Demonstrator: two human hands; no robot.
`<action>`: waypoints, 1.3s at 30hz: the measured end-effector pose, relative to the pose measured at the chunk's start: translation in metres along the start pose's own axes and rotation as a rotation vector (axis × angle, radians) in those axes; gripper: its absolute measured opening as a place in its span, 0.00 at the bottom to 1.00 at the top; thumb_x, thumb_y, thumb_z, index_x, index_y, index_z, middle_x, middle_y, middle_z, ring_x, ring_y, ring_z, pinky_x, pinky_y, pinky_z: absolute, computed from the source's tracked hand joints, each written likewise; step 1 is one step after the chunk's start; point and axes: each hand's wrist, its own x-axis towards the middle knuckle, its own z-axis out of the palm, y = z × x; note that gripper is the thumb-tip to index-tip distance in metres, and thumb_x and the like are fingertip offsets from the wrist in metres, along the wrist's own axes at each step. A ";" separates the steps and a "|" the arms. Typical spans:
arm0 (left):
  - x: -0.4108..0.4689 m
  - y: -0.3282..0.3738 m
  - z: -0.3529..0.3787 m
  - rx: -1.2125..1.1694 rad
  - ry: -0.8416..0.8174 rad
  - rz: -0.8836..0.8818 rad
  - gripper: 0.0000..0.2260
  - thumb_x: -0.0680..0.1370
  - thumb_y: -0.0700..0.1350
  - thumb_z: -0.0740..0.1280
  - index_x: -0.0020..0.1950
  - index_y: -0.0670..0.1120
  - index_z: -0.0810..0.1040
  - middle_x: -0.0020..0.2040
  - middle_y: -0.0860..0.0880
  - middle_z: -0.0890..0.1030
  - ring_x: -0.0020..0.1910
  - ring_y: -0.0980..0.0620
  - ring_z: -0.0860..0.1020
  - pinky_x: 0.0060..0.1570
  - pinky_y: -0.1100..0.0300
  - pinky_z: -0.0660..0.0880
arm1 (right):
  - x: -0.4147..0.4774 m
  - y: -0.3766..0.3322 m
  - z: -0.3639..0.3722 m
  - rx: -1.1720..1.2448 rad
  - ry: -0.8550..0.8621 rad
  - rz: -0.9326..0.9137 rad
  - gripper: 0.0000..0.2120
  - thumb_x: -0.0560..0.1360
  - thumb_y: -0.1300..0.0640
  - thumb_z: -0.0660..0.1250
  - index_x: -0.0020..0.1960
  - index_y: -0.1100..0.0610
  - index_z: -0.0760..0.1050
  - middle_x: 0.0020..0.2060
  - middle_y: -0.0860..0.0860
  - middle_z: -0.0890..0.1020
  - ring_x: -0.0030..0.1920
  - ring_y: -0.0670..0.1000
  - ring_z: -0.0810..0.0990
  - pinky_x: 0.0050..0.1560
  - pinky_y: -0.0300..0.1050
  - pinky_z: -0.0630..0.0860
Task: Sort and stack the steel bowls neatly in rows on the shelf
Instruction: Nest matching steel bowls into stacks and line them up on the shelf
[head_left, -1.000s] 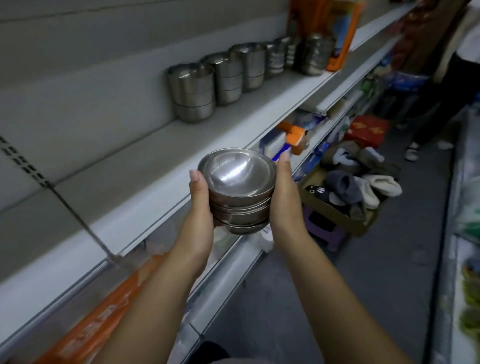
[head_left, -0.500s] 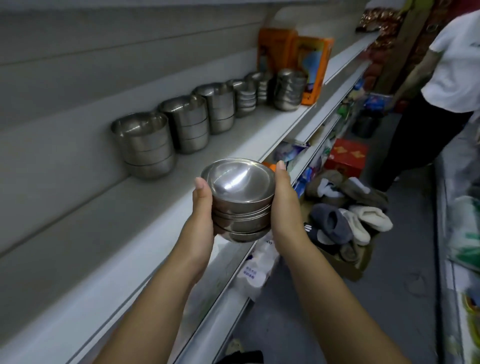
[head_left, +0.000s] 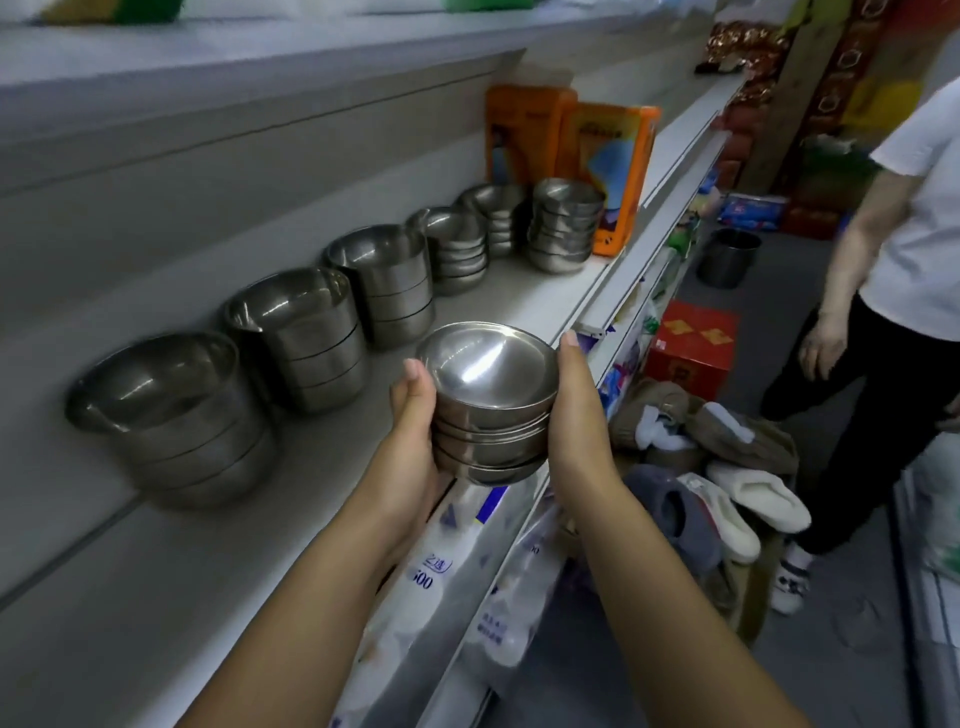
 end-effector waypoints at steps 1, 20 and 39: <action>0.010 0.000 0.002 0.006 0.017 0.005 0.44 0.71 0.75 0.65 0.78 0.48 0.65 0.72 0.43 0.77 0.71 0.42 0.76 0.73 0.41 0.69 | 0.009 -0.004 0.000 -0.006 0.006 0.000 0.44 0.59 0.12 0.53 0.65 0.35 0.76 0.66 0.43 0.79 0.76 0.54 0.65 0.75 0.63 0.59; 0.206 -0.024 0.066 0.128 0.412 0.126 0.39 0.59 0.79 0.71 0.67 0.63 0.74 0.65 0.53 0.82 0.65 0.49 0.80 0.69 0.43 0.74 | 0.246 -0.074 -0.016 -0.064 -0.283 -0.079 0.29 0.74 0.31 0.59 0.63 0.48 0.81 0.55 0.47 0.86 0.59 0.50 0.83 0.67 0.56 0.75; 0.285 -0.046 0.081 0.193 0.584 0.209 0.37 0.64 0.77 0.70 0.70 0.62 0.72 0.65 0.59 0.81 0.67 0.55 0.78 0.71 0.45 0.73 | 0.346 -0.076 0.006 0.031 -0.298 -0.038 0.24 0.81 0.36 0.56 0.59 0.50 0.81 0.55 0.51 0.85 0.59 0.51 0.81 0.67 0.53 0.75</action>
